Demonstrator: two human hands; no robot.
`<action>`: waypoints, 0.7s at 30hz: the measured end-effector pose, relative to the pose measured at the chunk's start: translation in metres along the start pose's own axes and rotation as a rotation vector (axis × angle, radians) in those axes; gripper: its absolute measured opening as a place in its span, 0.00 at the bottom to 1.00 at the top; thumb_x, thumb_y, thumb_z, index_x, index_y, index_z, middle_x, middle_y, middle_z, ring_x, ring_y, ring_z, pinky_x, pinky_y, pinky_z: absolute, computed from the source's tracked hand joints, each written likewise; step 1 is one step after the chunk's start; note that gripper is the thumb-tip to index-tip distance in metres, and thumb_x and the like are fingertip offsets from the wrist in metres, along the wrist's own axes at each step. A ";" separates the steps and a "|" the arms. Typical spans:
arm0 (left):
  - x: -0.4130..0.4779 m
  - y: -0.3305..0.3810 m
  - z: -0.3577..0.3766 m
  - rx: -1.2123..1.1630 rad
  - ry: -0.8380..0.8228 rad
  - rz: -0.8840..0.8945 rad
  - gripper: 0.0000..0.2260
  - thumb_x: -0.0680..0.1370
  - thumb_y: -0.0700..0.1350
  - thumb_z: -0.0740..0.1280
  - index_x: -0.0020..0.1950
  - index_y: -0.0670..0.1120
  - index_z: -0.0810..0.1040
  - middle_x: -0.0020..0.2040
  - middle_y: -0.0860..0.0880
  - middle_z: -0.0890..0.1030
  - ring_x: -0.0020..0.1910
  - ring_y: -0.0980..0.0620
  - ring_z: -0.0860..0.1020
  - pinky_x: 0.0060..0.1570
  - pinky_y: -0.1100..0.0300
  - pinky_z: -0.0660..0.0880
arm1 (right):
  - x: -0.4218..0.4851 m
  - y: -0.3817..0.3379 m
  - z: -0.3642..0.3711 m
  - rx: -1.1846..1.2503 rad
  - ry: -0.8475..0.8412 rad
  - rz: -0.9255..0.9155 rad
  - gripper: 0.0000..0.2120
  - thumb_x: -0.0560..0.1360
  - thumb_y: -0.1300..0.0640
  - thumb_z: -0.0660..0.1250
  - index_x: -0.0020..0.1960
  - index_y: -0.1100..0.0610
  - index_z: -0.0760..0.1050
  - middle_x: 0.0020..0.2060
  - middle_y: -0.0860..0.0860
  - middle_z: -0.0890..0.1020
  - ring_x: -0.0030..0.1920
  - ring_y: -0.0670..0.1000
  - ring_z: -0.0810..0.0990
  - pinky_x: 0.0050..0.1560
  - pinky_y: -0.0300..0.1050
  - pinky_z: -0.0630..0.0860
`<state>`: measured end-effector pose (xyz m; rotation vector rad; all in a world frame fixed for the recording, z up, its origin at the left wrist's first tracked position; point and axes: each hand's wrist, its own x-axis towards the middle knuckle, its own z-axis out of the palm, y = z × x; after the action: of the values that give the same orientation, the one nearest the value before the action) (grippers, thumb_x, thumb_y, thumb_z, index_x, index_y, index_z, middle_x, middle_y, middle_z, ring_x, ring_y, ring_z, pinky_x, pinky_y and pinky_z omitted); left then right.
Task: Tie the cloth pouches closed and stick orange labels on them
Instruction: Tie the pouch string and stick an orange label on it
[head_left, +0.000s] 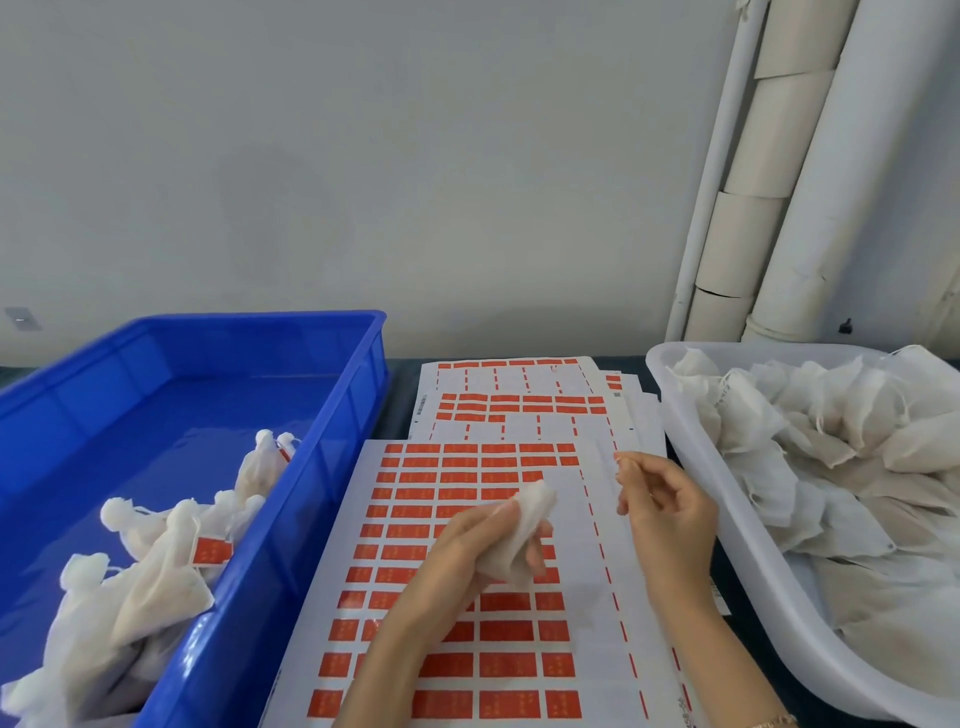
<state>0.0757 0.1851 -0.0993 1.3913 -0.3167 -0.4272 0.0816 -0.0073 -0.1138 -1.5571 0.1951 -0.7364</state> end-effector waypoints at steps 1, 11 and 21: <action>0.001 -0.001 -0.002 -0.052 0.046 0.021 0.12 0.75 0.53 0.64 0.47 0.47 0.82 0.41 0.45 0.80 0.40 0.51 0.79 0.45 0.59 0.76 | 0.000 0.001 0.000 -0.038 -0.014 -0.012 0.05 0.75 0.55 0.69 0.45 0.45 0.79 0.41 0.46 0.84 0.40 0.42 0.82 0.37 0.30 0.77; 0.004 -0.006 -0.006 -0.043 0.367 0.264 0.11 0.75 0.51 0.67 0.56 0.55 0.81 0.55 0.53 0.83 0.56 0.53 0.80 0.48 0.63 0.78 | -0.024 0.010 0.013 -0.513 -0.484 -0.286 0.03 0.74 0.49 0.69 0.45 0.42 0.75 0.40 0.29 0.75 0.42 0.38 0.80 0.40 0.21 0.71; 0.009 -0.022 0.000 0.692 0.424 0.474 0.21 0.73 0.40 0.72 0.56 0.64 0.73 0.53 0.66 0.77 0.56 0.67 0.74 0.50 0.76 0.71 | -0.035 -0.008 0.021 -0.159 -0.624 -0.243 0.05 0.72 0.53 0.67 0.39 0.44 0.78 0.37 0.41 0.82 0.42 0.45 0.80 0.41 0.30 0.76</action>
<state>0.0812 0.1784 -0.1217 1.9590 -0.4501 0.4125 0.0639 0.0303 -0.1169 -1.9084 -0.4121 -0.3929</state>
